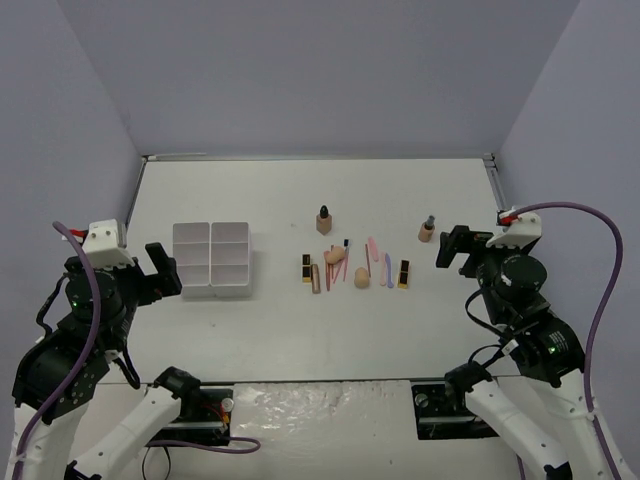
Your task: Organize the makeup
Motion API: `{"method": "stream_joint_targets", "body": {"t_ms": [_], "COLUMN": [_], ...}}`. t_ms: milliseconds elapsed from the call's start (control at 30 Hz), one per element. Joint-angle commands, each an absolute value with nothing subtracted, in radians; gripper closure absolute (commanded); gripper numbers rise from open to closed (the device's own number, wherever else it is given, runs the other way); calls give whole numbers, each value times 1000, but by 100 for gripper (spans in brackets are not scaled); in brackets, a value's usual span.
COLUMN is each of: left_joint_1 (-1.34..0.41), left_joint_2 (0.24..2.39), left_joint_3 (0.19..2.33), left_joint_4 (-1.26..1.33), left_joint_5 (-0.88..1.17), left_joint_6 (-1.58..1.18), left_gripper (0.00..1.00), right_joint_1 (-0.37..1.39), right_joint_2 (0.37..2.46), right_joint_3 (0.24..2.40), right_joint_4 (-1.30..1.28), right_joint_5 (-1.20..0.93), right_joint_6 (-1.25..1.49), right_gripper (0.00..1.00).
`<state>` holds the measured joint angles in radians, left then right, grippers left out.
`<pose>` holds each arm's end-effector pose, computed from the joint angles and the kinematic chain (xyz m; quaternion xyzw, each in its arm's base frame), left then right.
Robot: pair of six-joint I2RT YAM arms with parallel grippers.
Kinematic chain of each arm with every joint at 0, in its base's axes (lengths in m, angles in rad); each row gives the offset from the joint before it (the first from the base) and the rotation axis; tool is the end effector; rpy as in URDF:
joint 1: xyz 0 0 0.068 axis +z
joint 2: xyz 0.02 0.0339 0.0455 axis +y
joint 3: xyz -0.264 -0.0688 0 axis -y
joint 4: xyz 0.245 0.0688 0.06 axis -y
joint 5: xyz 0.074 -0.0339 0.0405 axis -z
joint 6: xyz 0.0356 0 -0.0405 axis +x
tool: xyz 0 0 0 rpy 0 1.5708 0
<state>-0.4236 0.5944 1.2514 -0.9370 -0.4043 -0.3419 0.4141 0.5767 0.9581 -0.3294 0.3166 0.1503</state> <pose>0.0616 -0.0124 0.4290 -0.0887 0.7869 -0.0713 0.6065 0.1065 0.0347 0.4099 0.0239 0.6890 0.0952 0.7181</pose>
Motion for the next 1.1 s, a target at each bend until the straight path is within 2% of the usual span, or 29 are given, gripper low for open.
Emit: {"method": "stream_joint_targets", "body": {"t_ms": [0, 200, 667, 800, 933, 1067], "left_joint_1": [-426, -425, -426, -426, -426, -426], "left_joint_2": [630, 672, 840, 868, 894, 904], "left_joint_3": [1274, 1240, 1259, 1258, 1259, 1248], "left_joint_4": [-871, -835, -739, -734, -729, -718], "left_joint_5": [-351, -266, -175, -167, -125, -104], "left_joint_6": [-311, -324, -372, -382, -404, -419], "left_gripper": [3, 3, 3, 3, 3, 3], "right_joint_1": [420, 420, 419, 416, 413, 411], "right_joint_2": [623, 738, 1197, 1280, 1389, 1449], "right_joint_3": [941, 917, 824, 800, 796, 788], "right_joint_4": [-279, -310, -264, -207, -175, -136], "right_joint_5": [318, 266, 296, 285, 282, 292], "right_joint_6": [198, 278, 504, 531, 553, 560], "right_gripper": [0, 0, 2, 14, 29, 38]}}
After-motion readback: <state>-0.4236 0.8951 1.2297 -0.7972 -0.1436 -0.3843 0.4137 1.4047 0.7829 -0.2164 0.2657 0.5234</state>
